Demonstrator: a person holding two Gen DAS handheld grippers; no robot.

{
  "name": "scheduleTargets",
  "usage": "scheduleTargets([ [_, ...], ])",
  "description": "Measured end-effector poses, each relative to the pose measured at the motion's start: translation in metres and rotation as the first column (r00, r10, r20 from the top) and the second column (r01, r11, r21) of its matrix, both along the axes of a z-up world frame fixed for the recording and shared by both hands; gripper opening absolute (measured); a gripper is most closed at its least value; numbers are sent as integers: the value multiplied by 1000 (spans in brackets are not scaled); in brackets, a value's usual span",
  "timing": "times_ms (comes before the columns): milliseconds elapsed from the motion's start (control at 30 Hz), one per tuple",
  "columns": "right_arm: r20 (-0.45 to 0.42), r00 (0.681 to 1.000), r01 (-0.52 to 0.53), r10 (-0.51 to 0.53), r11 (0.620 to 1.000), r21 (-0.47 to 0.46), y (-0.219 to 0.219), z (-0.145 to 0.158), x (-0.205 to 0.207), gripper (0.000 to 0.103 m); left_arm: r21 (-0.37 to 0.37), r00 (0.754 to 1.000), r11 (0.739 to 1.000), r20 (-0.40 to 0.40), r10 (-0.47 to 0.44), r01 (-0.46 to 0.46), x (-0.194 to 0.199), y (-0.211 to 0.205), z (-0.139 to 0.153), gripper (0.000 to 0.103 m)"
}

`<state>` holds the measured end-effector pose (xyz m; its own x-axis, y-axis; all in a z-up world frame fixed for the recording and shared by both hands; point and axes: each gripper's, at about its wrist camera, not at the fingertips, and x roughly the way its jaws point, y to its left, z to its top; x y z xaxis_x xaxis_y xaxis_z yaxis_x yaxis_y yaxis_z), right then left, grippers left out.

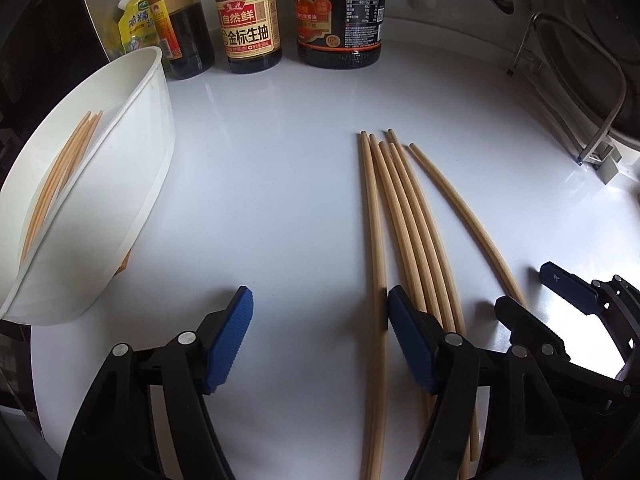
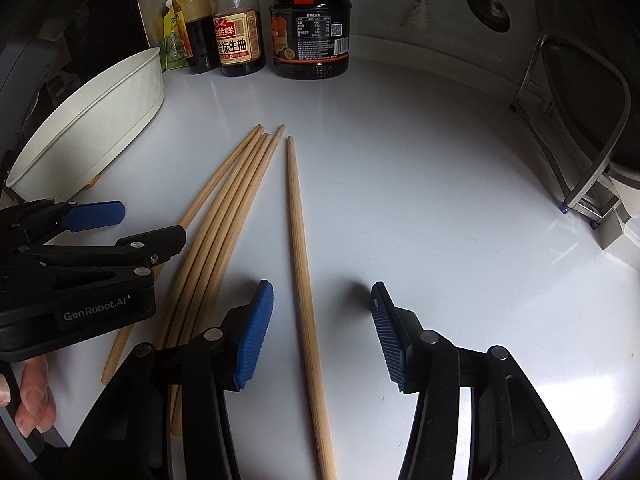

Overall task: Organize utensils
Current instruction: 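Close the right tool on one chopstick while the left tool grasps another, then carry the right tool's chopstick into the basin while the left tool carries its own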

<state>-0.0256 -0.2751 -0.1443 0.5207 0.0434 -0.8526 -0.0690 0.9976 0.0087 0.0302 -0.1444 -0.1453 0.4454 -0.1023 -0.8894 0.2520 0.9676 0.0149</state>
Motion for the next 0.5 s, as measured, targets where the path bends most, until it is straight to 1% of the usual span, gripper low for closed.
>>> scheduleTargets([
  [33, 0, 1000, -6, 6, 1000, -2, 2, 1, 1, 40, -7, 1000, 1000, -2, -7, 7, -1, -1, 0, 55],
  [67, 0, 1000, -11, 11, 1000, -6, 4, 1, 2, 34, -14, 1000, 1000, -2, -13, 13, -1, -3, 1, 51],
  [100, -1, 1000, -15, 15, 1000, -6, 6, 1, 2, 30, -12, 1000, 1000, 3, -23, 23, -2, -5, 2, 41],
  [133, -4, 1000, -19, 19, 1000, -8, 7, 2, 3, 28, -15, 999, 999, 4, -37, 37, -4, -6, 3, 30],
  [167, -7, 1000, -22, 22, 1000, -8, 9, 2, 4, 23, -15, 999, 999, 4, -47, 47, -4, -8, 3, 25],
  [200, -8, 1000, -24, 24, 1000, -9, 10, 3, 3, 15, -15, 999, 998, 2, -54, 54, -5, -10, 3, 16],
  [233, -10, 1000, -26, 25, 1000, -11, 11, 3, 4, 11, -18, 998, 998, -1, -60, 60, -5, -10, 3, 9],
  [267, -12, 1000, -25, 25, 1000, -14, 12, 4, 5, 7, -19, 998, 998, -4, -63, 62, -5, -10, 3, 7],
  [367, -18, 1000, -15, 15, 1000, 11, 10, 4, 6, 7, -29, 998, 998, -18, -64, 63, -4, -8, 4, 7],
  [500, -26, 999, 21, -19, 998, 62, 3, 6, 3, 6, -77, 995, 994, -48, -85, 81, -1, -3, 6, 7],
])
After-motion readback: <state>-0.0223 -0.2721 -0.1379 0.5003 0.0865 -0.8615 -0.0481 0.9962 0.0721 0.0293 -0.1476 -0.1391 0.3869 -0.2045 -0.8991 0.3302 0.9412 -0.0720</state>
